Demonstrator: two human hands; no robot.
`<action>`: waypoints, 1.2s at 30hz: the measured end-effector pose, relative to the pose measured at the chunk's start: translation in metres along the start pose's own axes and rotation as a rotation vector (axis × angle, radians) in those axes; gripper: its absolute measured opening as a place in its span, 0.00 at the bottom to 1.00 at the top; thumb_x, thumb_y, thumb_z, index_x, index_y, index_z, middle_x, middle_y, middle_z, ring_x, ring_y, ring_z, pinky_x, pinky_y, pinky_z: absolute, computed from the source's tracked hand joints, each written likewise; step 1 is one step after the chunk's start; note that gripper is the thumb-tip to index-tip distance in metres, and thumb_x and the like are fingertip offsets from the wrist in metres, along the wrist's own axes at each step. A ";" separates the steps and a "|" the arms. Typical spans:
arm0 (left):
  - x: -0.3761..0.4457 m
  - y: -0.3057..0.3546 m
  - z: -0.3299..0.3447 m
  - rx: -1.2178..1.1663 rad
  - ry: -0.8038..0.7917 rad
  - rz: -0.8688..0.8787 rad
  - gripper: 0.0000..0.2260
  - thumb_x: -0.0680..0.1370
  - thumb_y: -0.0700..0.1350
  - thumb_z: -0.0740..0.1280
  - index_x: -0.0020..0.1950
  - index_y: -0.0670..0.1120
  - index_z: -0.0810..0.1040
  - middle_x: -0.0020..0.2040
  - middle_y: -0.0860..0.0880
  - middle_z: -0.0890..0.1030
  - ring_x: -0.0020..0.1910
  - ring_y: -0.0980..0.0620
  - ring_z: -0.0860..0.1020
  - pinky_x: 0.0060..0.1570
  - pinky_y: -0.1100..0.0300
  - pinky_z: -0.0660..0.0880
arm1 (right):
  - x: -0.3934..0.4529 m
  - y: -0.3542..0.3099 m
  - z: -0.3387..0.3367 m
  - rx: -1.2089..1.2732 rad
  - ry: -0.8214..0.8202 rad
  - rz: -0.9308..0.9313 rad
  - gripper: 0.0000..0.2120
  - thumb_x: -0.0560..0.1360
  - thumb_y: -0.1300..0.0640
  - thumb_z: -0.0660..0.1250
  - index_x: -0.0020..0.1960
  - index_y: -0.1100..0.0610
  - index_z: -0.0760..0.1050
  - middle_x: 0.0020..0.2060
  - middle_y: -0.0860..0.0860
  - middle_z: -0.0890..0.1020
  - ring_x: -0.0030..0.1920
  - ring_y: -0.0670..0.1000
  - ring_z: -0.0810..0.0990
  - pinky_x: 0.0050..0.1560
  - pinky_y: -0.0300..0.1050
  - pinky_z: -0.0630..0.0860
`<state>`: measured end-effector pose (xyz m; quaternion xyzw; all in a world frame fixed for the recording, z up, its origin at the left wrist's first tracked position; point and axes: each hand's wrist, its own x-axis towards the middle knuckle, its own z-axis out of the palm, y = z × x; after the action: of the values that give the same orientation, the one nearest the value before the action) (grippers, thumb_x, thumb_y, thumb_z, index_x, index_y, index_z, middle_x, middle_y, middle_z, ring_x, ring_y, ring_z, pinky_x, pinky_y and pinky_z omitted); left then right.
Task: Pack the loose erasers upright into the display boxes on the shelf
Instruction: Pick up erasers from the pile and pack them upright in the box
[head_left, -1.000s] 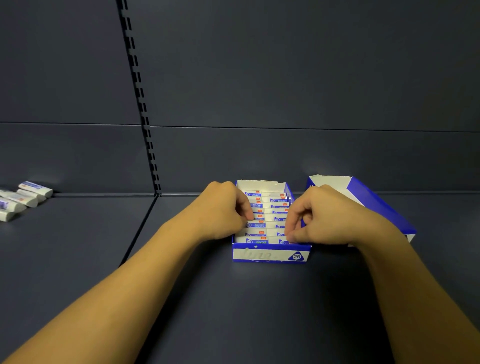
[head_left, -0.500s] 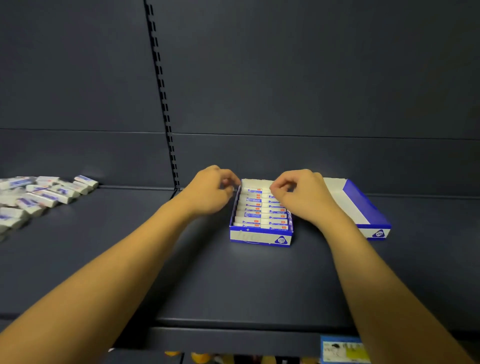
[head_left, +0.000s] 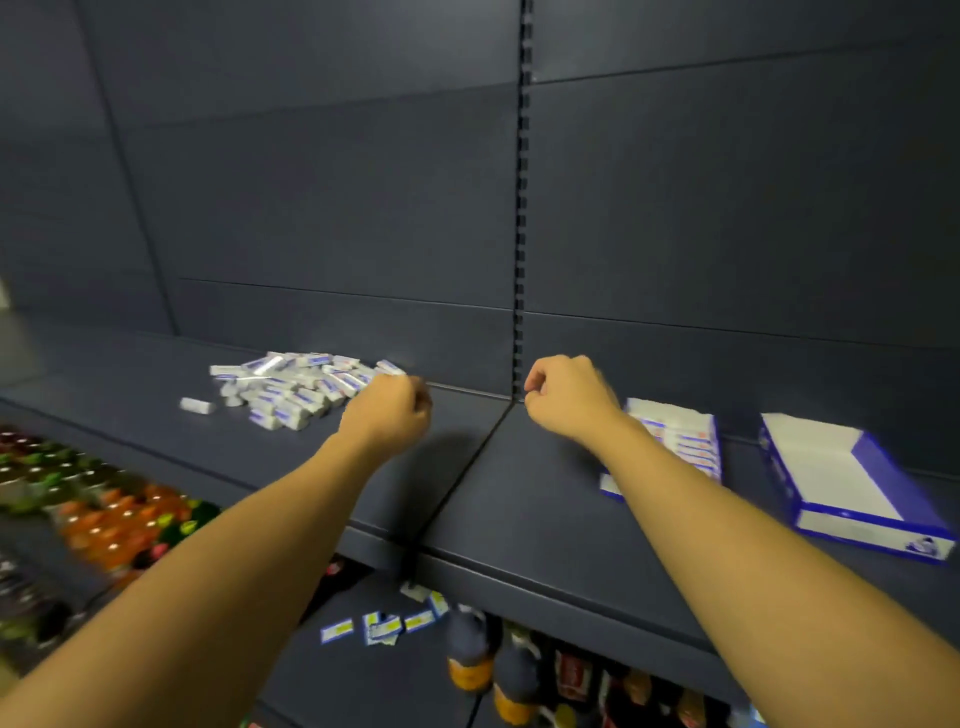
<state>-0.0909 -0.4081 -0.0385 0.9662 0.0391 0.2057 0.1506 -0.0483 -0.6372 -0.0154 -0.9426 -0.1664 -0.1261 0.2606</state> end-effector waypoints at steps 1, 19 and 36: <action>-0.004 -0.014 -0.006 0.014 -0.007 -0.020 0.12 0.73 0.44 0.61 0.48 0.47 0.83 0.48 0.43 0.84 0.50 0.40 0.81 0.47 0.47 0.79 | 0.002 -0.013 0.011 -0.036 -0.034 -0.022 0.09 0.71 0.58 0.65 0.48 0.50 0.81 0.48 0.52 0.81 0.47 0.57 0.80 0.48 0.48 0.79; 0.036 -0.248 -0.085 0.153 -0.035 -0.079 0.10 0.75 0.40 0.61 0.50 0.43 0.82 0.49 0.43 0.82 0.45 0.41 0.81 0.43 0.50 0.80 | 0.088 -0.216 0.151 -0.090 -0.056 -0.011 0.09 0.70 0.59 0.66 0.48 0.51 0.82 0.50 0.53 0.83 0.50 0.58 0.81 0.47 0.47 0.78; 0.143 -0.261 -0.009 0.037 -0.085 0.223 0.11 0.76 0.43 0.62 0.54 0.47 0.81 0.55 0.48 0.80 0.53 0.45 0.79 0.47 0.52 0.77 | 0.174 -0.176 0.207 -0.071 -0.041 0.110 0.10 0.70 0.58 0.68 0.47 0.45 0.80 0.44 0.48 0.82 0.47 0.54 0.81 0.48 0.47 0.80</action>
<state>0.0328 -0.1376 -0.0555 0.9749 -0.0716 0.1793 0.1106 0.0750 -0.3411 -0.0524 -0.9613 -0.1153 -0.0982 0.2301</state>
